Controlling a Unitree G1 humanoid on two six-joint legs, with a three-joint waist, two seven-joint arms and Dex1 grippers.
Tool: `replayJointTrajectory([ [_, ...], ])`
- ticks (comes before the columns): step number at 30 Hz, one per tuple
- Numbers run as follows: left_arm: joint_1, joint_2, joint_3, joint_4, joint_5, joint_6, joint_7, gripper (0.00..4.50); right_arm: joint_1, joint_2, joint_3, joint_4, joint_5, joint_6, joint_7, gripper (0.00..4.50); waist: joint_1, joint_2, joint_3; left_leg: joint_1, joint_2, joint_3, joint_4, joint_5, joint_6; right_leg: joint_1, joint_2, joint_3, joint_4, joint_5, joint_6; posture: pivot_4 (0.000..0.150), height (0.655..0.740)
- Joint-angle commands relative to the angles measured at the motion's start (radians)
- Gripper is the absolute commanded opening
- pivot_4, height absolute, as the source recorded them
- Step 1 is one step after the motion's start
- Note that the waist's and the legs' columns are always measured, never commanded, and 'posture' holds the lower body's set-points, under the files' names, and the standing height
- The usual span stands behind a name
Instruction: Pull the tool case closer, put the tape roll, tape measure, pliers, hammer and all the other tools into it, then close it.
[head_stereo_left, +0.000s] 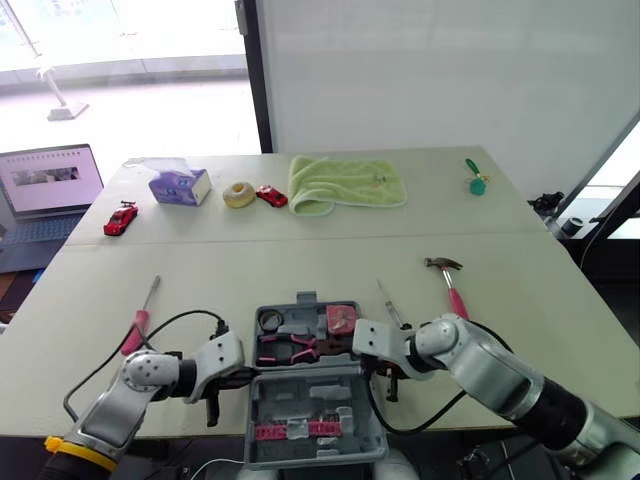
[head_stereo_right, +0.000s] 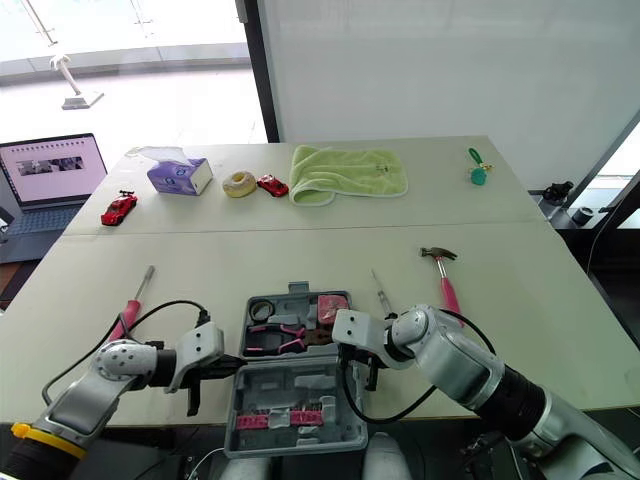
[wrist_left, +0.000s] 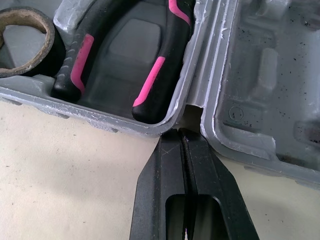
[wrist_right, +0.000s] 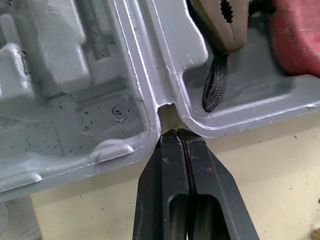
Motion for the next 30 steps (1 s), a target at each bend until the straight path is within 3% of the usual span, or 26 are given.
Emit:
replayJointTrajectory([
  [1,-0.047,-0.023,-0.027,-0.012,0.012,0.016,0.022,0.03,-0.045,0.043,-0.010,-0.031,0.019,0.011,0.010,0.00,0.000,0.000,0.000,0.000,0.000,0.000,0.000,0.000,0.000,0.000,0.000,0.000,0.000,0.000,0.000,0.150,0.7400],
  [8,-0.169,-0.079,-0.057,0.109,0.052,-0.008,0.025,0.03,-0.077,0.052,-0.026,0.035,0.006,-0.004,-0.005,0.00,0.001,0.000,0.000,0.000,0.000,0.000,0.000,0.001,-0.001,0.000,0.000,0.000,0.000,0.000,0.000,0.150,0.7400],
  [14,-0.293,-0.154,-0.055,0.263,0.081,-0.043,0.076,0.03,-0.126,0.110,-0.106,0.226,-0.015,-0.069,-0.079,0.00,-0.002,0.000,0.000,0.000,0.000,0.000,0.000,0.003,-0.005,0.001,0.000,0.000,0.000,0.002,-0.001,0.150,0.7400],
  [30,-0.273,-0.128,-0.008,0.284,0.068,-0.046,0.100,0.03,-0.154,0.173,-0.090,0.240,-0.019,-0.082,-0.034,0.00,-0.014,0.000,0.000,0.000,0.000,0.000,-0.001,0.003,-0.005,0.000,0.000,0.000,0.000,0.002,0.000,0.150,0.7400],
])
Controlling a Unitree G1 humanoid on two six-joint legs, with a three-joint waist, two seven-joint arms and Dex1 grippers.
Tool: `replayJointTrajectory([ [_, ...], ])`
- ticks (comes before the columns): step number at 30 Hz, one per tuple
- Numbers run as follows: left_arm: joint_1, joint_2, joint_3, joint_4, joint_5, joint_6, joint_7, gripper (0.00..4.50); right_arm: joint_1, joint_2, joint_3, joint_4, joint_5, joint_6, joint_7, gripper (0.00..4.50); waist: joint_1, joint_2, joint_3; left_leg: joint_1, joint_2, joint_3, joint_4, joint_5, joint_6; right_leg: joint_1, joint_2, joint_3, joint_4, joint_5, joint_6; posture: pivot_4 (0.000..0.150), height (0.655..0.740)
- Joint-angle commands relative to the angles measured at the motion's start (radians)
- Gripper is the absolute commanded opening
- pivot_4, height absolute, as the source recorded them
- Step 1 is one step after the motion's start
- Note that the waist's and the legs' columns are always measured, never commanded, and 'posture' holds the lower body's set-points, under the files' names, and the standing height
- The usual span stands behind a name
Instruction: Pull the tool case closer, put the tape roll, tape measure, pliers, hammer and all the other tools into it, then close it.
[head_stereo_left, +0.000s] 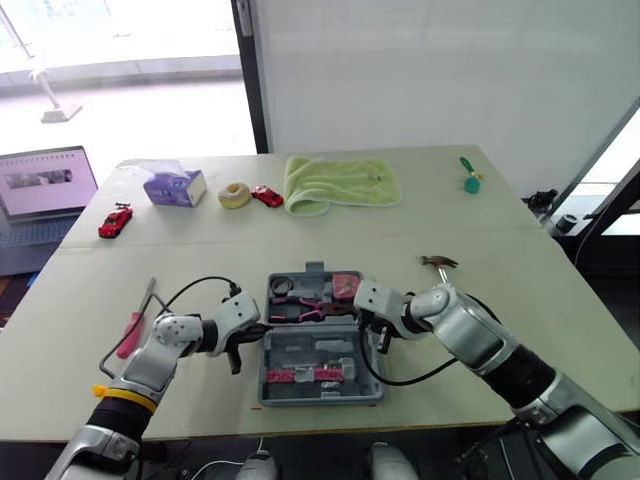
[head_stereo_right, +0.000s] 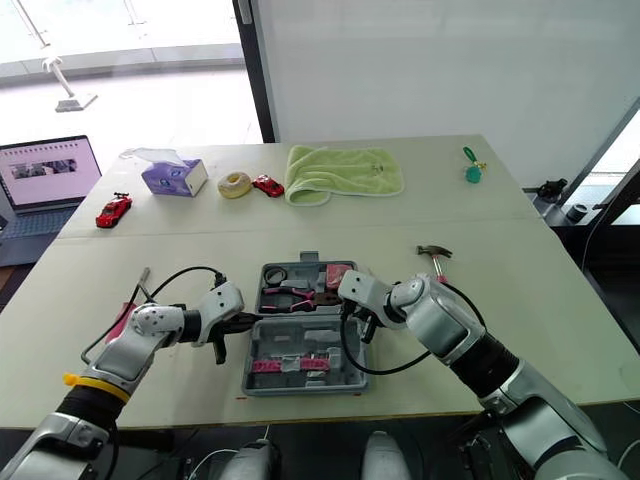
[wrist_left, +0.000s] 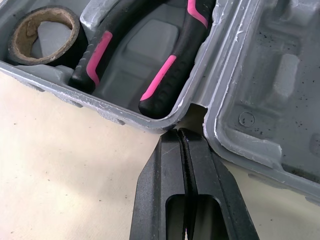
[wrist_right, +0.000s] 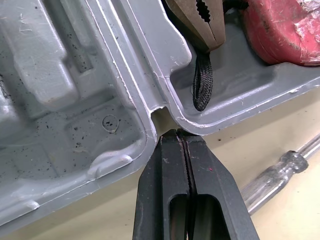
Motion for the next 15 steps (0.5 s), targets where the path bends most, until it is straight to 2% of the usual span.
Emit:
replayJointTrajectory([
  [1,0.005,0.008,0.011,-0.018,-0.002,-0.002,0.020,0.03,-0.027,0.047,-0.001,-0.062,0.018,-0.013,0.017,0.00,-0.004,0.000,0.000,0.000,0.000,0.000,0.000,0.000,0.000,0.000,0.000,0.000,0.000,0.000,0.000,0.150,0.7400],
  [15,0.060,0.034,0.032,-0.096,-0.032,0.043,0.016,0.03,-0.044,0.077,0.013,-0.002,-0.018,-0.050,0.006,0.00,-0.023,0.000,0.000,0.000,0.000,0.000,-0.001,0.000,0.000,0.000,0.000,0.000,0.000,0.000,0.000,0.150,0.7400],
])
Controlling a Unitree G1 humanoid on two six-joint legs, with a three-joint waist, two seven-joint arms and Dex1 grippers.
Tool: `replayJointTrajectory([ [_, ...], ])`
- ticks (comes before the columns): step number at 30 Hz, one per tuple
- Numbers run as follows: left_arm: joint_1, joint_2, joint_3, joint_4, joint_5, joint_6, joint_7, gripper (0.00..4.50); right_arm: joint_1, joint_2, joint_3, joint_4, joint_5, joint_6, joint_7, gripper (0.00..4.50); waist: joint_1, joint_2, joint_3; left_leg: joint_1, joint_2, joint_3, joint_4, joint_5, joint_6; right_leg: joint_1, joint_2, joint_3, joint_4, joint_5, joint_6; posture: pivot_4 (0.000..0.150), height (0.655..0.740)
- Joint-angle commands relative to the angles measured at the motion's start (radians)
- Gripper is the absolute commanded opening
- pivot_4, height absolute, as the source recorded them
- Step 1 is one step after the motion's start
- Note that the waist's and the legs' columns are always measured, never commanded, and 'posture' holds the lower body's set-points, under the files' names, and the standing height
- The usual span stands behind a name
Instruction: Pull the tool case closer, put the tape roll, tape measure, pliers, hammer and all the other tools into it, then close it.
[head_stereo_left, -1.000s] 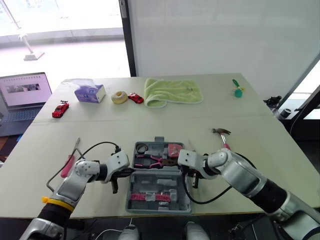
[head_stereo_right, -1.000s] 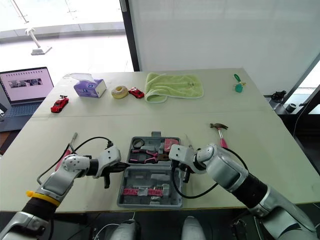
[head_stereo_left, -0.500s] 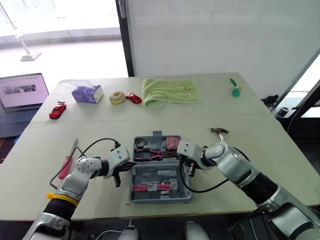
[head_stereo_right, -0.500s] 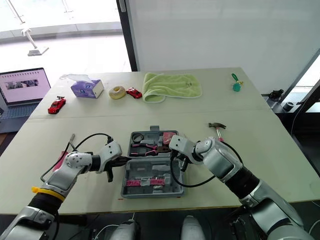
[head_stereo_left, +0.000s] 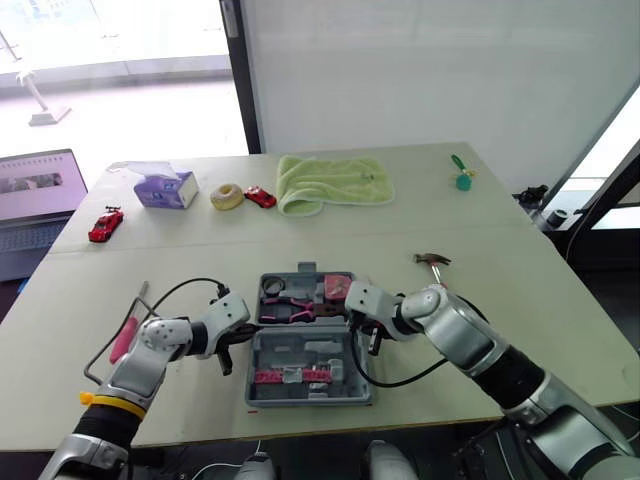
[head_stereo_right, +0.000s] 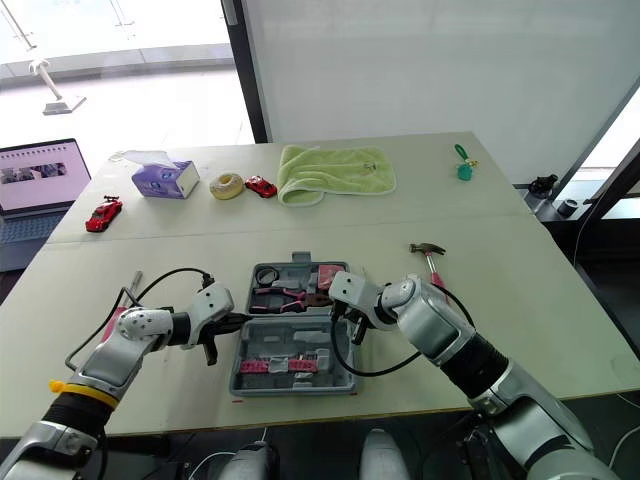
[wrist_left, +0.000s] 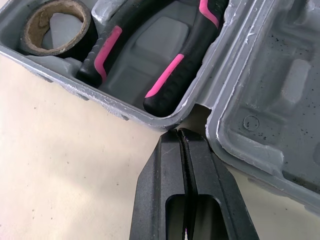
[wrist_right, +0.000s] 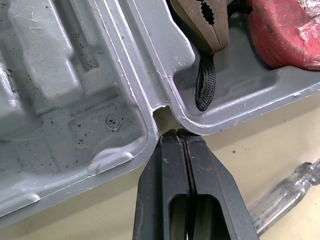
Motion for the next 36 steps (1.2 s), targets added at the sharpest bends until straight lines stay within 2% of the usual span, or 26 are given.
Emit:
replayJointTrajectory([
  [1,0.020,0.001,0.000,-0.058,-0.018,0.014,-0.003,0.03,-0.038,0.032,0.004,-0.005,-0.008,-0.045,0.005,0.00,0.001,0.000,0.000,0.000,0.000,0.000,0.000,0.000,0.000,0.000,0.000,0.000,0.000,0.000,0.000,0.150,0.7400],
  [9,0.035,-0.002,0.005,-0.070,-0.020,0.023,-0.001,0.03,-0.044,0.040,0.001,0.018,-0.026,-0.051,0.011,0.00,0.002,0.000,0.000,0.000,0.000,0.000,0.000,0.000,0.000,0.000,0.000,0.000,0.000,0.000,0.000,0.150,0.7400],
  [24,0.018,-0.020,-0.013,-0.063,-0.016,0.010,-0.014,0.03,-0.003,-0.007,-0.009,-0.059,-0.022,0.002,0.024,0.00,0.005,0.000,0.000,0.000,0.000,0.000,0.000,0.000,0.000,0.000,0.000,0.000,0.000,0.000,0.000,0.150,0.7400],
  [32,0.002,-0.004,-0.002,-0.046,-0.010,0.006,-0.015,0.03,-0.011,0.001,-0.016,-0.034,-0.029,-0.017,0.005,0.00,0.004,0.000,0.000,0.000,0.000,0.000,0.000,0.000,0.000,0.000,0.000,0.000,0.000,0.000,0.000,0.150,0.7400],
  [36,0.001,0.031,0.022,-0.055,-0.018,0.024,-0.027,0.03,-0.010,-0.034,-0.031,-0.030,-0.033,-0.025,0.010,0.00,0.004,0.000,0.000,0.000,0.000,0.000,0.000,0.000,0.000,0.000,0.000,0.000,0.000,0.000,0.000,0.150,0.7400],
])
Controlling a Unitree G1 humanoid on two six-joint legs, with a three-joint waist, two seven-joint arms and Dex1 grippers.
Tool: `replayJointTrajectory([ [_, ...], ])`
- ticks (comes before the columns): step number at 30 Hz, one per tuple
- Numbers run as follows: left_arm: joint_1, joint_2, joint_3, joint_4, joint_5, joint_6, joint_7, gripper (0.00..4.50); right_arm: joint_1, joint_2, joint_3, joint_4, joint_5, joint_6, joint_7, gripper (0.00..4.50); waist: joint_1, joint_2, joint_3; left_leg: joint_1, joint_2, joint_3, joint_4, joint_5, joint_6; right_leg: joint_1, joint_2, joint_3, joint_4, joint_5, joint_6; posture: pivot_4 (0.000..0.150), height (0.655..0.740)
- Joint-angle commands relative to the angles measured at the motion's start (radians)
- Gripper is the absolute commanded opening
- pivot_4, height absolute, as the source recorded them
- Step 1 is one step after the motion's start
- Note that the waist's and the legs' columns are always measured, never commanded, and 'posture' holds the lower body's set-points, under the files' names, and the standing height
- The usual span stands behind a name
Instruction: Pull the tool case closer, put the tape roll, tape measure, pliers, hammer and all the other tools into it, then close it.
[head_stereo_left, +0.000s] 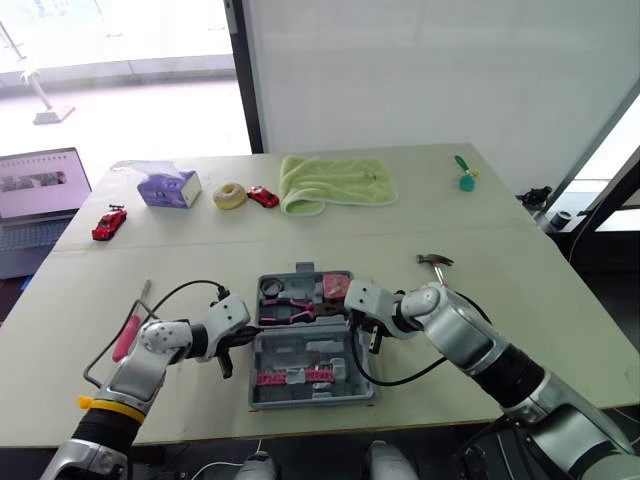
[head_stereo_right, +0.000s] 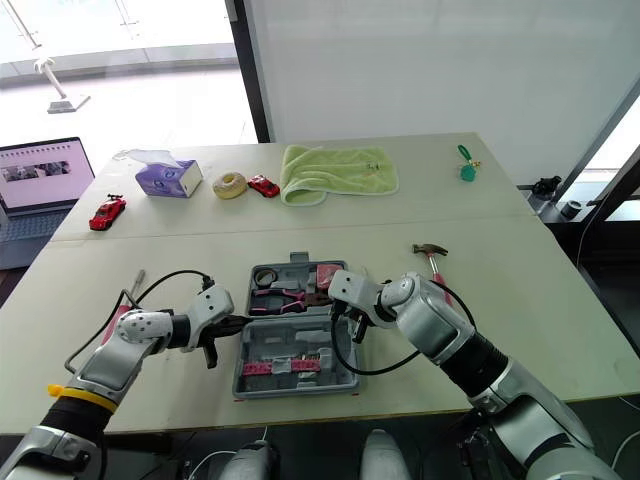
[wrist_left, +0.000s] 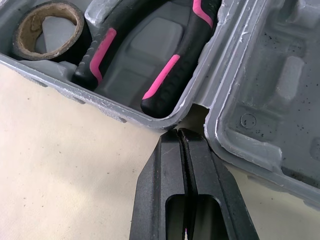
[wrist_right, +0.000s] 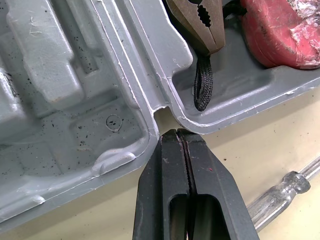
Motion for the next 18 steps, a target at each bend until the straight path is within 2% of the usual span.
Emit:
replayJointTrajectory([
  [1,-0.008,0.039,0.024,-0.032,-0.022,0.012,-0.021,0.03,-0.006,-0.032,-0.039,-0.019,-0.005,-0.021,0.002,0.00,0.000,0.000,0.000,0.000,0.000,0.000,0.000,0.000,0.000,0.000,0.000,0.000,0.000,0.000,0.000,0.150,0.7400],
  [6,0.010,0.085,0.073,-0.051,-0.048,0.018,-0.015,0.03,0.023,-0.085,-0.103,-0.070,0.014,-0.005,-0.004,0.00,0.000,0.000,0.000,0.000,0.000,0.000,0.000,0.000,0.000,0.000,0.000,0.000,0.000,0.000,0.000,0.150,0.7400],
  [10,0.110,0.202,0.262,-0.123,-0.171,0.000,-0.079,0.03,0.210,-0.217,-0.437,-0.319,0.150,-0.055,0.046,0.00,0.001,-0.001,0.004,-0.002,0.000,0.000,-0.001,0.000,0.000,-0.002,0.000,0.000,0.000,0.000,0.000,0.150,0.7400],
  [12,0.168,0.258,0.379,-0.117,-0.246,-0.037,-0.132,0.03,0.334,-0.251,-0.646,-0.425,0.224,-0.023,0.066,0.00,0.003,-0.001,0.008,-0.002,0.000,0.000,-0.002,0.000,0.001,-0.002,0.000,0.000,-0.001,-0.001,0.001,0.150,0.7400],
  [14,0.208,0.290,0.452,-0.105,-0.290,-0.067,-0.164,0.03,0.427,-0.269,-0.778,-0.475,0.266,-0.016,0.071,0.00,0.003,-0.001,0.008,-0.001,0.000,0.000,-0.002,-0.001,0.001,-0.002,0.000,0.000,-0.001,-0.001,0.001,0.150,0.7400],
  [16,0.255,0.330,0.558,-0.022,-0.315,-0.122,-0.196,0.55,0.563,-0.251,-0.990,-0.513,0.318,-0.032,0.101,0.00,0.006,-0.002,0.009,-0.001,0.000,0.001,-0.002,-0.001,0.001,-0.001,0.000,0.000,-0.001,-0.001,0.000,0.150,0.7400],
  [17,0.278,0.349,0.608,0.034,-0.322,-0.151,-0.209,0.83,0.632,-0.232,-1.104,-0.530,0.356,-0.035,0.128,0.52,0.008,-0.002,0.009,0.000,0.000,0.001,-0.002,-0.001,0.001,0.000,0.000,0.000,-0.001,-0.001,0.000,0.150,0.7400],
  [18,0.299,0.365,0.642,0.082,-0.322,-0.174,-0.213,1.32,0.692,-0.214,-1.190,-0.544,0.387,-0.048,0.149,0.84,0.008,-0.003,0.009,0.000,0.000,0.001,-0.001,-0.001,0.001,0.000,0.000,0.000,-0.001,-0.001,0.000,0.150,0.7400],
])
